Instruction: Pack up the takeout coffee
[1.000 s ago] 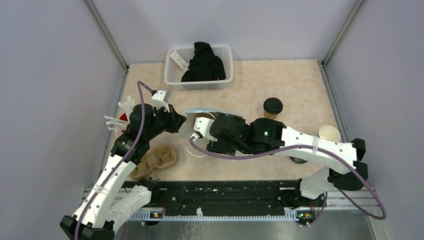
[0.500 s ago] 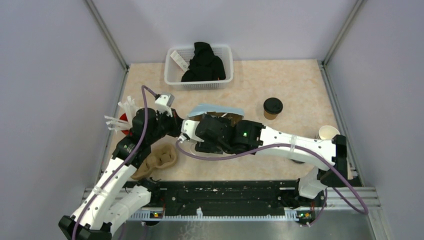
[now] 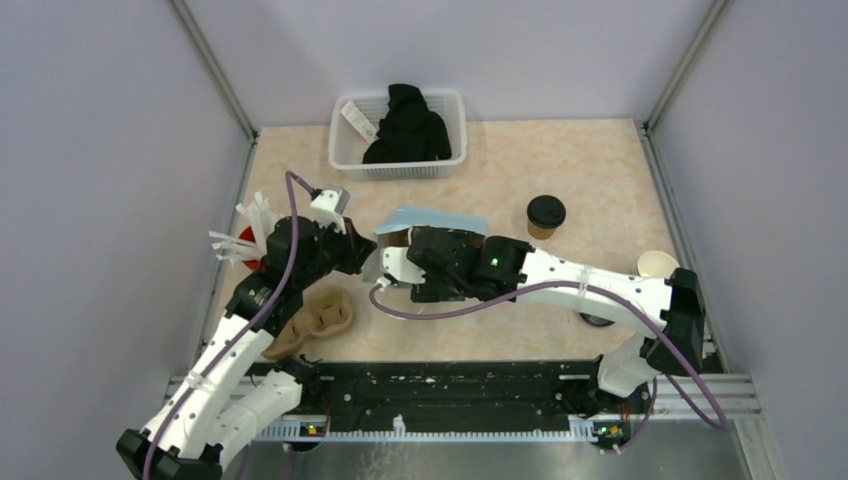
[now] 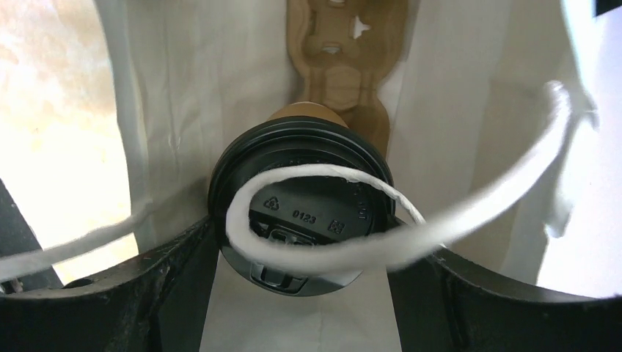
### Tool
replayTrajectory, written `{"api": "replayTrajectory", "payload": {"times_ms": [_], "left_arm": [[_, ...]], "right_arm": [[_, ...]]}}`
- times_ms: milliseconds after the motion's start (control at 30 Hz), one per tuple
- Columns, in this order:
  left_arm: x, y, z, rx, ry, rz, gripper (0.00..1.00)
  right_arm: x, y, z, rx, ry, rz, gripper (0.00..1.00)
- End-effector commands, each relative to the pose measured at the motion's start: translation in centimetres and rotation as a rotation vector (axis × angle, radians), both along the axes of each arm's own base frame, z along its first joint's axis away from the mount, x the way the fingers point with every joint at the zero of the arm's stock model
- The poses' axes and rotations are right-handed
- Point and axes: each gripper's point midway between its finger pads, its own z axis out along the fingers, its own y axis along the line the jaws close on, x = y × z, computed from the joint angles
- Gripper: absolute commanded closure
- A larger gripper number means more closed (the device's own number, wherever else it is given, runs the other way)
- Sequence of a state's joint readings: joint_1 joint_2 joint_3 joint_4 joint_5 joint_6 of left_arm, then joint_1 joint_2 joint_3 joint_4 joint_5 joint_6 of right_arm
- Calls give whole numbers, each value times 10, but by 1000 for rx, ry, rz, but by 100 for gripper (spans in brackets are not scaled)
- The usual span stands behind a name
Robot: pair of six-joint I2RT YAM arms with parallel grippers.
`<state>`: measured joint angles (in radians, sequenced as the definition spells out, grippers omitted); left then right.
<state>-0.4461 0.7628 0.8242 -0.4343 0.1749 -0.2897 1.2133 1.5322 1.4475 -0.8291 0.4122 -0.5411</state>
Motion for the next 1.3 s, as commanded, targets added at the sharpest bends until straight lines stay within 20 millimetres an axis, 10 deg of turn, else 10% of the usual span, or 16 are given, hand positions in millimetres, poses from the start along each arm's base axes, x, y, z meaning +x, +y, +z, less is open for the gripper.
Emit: {"api": "replayTrajectory", "payload": {"times_ms": [0, 867, 1267], "left_arm": [[7, 2, 8, -10, -3, 40, 100], [7, 11, -35, 24, 62, 99, 100], [11, 3, -22, 16, 61, 66, 100]], "right_arm": [[7, 5, 18, 40, -44, 69, 43], [39, 26, -47, 83, 39, 28, 48], [62, 10, 13, 68, -90, -53, 47]]}}
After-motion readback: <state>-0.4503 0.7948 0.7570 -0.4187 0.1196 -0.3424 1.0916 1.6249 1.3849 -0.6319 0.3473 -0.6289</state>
